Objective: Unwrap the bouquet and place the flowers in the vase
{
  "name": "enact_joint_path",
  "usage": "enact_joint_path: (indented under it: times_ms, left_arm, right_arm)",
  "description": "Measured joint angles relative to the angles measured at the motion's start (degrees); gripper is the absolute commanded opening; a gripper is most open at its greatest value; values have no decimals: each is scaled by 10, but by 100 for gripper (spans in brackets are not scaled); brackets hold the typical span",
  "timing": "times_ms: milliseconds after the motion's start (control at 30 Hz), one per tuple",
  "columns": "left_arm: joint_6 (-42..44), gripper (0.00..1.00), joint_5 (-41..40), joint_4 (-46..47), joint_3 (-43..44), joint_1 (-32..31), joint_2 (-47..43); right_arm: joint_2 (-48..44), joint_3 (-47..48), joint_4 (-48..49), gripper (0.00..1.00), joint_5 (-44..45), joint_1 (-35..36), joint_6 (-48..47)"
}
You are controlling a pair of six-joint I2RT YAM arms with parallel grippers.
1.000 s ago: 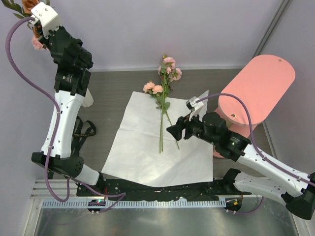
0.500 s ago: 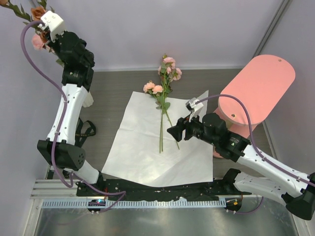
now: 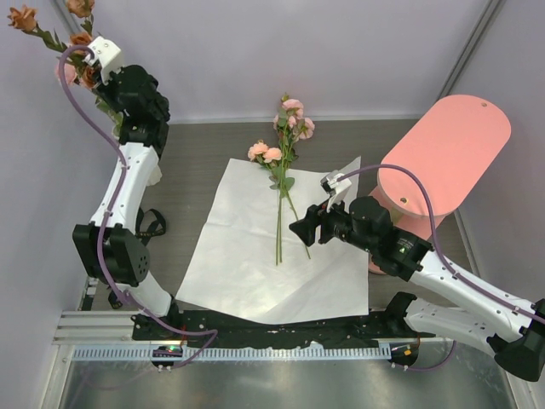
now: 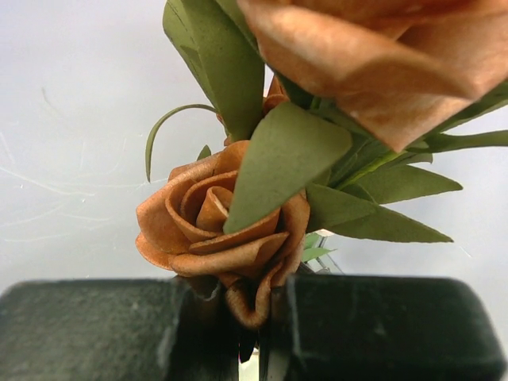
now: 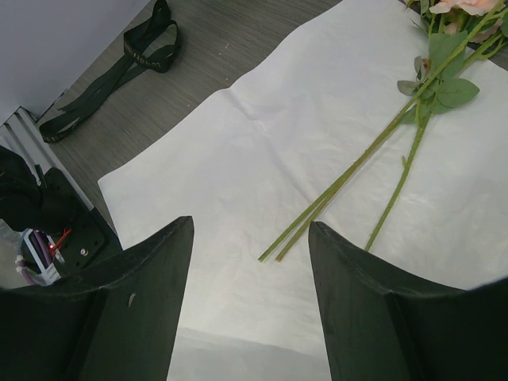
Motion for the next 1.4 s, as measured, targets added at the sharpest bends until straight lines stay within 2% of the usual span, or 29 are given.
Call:
enact_joint_path:
  times_ms: [33,100,133,167,200,233,300,333,433,600,800,967,1100,1267,1400]
  left_arm:
    - [-1,5,-3,3,-3,1,2]
    - [-6,18,-8,11,-15,5,6]
    - [-7,28,-11,12,-20,6,8]
    - [-10,46,-13,14,-25,8,11]
    - [-12,54,-14,14,-30,10,14]
    - [-12,67,-15,13,-35,11,16]
    - [-14,77,-17,12,-46,12,19]
    - [-21,87,-19,12,-53,12,19]
    - [-45,100,-20,-10,-68,12,16]
    - [-145,100,9,-143,-84,12,-26]
    - [-287,100,99,-324,-120,12,-150]
    - [-379,100,273,-395,-221,14,-275]
    - [-413,100,450,-421,-323,14,-349]
    - [-433,100,683,-420,-432,14,-422]
    - [-449,100,836,-398,-472,14,-457]
  right_arm:
    - [0,0,0,65,0,0,0]
    - [0,0,0,65,0,0,0]
    - [0,0,0,65,0,0,0]
    - [0,0,0,65,0,0,0]
    - [1,0,0,65,0,0,0]
    - [2,0,0,65,0,0,0]
    - [6,0,-1,65,0,0,1]
    - [9,0,-2,65,0,0,1]
    - [16,0,-4,65,0,0,4]
    - [38,0,-2,65,-8,0,13]
    - [84,10,-8,64,-18,0,19]
    - [135,43,-10,54,-20,0,22]
    - [191,80,-16,52,-17,0,26]
    - [257,118,-38,52,43,0,26]
    - [322,154,-53,52,113,0,55]
